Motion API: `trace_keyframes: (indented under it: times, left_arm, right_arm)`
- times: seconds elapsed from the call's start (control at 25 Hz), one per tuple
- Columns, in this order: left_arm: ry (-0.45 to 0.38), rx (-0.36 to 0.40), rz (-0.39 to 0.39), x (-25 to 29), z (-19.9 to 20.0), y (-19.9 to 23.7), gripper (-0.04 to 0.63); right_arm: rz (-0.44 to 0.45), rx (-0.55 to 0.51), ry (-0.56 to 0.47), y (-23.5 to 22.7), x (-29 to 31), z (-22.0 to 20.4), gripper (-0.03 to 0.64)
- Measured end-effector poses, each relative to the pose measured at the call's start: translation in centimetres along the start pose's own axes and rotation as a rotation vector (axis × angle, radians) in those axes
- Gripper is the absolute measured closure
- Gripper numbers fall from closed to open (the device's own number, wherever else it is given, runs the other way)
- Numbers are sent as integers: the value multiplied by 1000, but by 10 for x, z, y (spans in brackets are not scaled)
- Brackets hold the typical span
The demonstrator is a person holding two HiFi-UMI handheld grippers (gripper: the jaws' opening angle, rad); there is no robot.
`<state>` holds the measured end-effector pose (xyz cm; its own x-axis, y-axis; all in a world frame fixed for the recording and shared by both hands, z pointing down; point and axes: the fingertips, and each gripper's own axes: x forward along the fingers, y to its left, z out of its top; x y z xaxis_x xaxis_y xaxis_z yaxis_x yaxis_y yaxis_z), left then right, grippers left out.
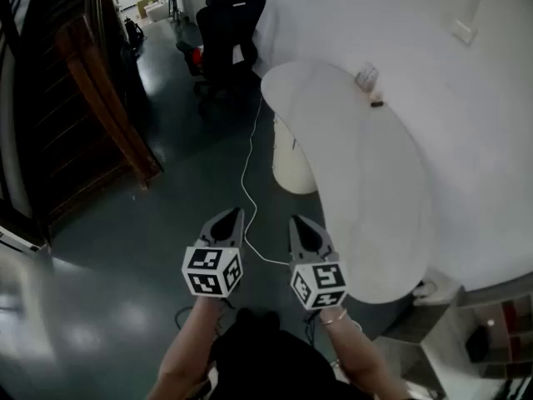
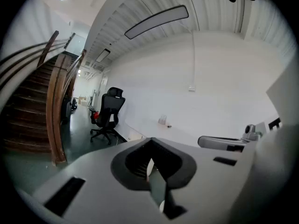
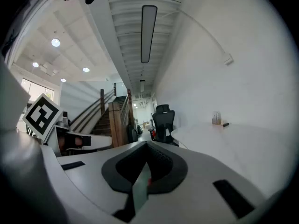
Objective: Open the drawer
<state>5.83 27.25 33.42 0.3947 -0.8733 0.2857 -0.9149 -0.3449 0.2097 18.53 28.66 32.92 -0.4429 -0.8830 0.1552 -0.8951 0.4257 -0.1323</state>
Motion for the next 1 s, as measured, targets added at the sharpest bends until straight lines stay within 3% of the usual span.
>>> trace_keyframes:
  times: [0.64, 0.76, 1.0]
  left_arm:
    - [-21, -23, 35, -7, -8, -10, 592]
    - [-21, -45, 35, 2, -8, -3, 592]
    - [4, -6, 53, 44, -1, 27, 592]
  right_arm:
    - [14, -3, 5, -1, -6, -6, 614]
    - [34, -11, 3, 3, 3, -6, 614]
    - [7, 18, 35, -6, 39, -12, 614]
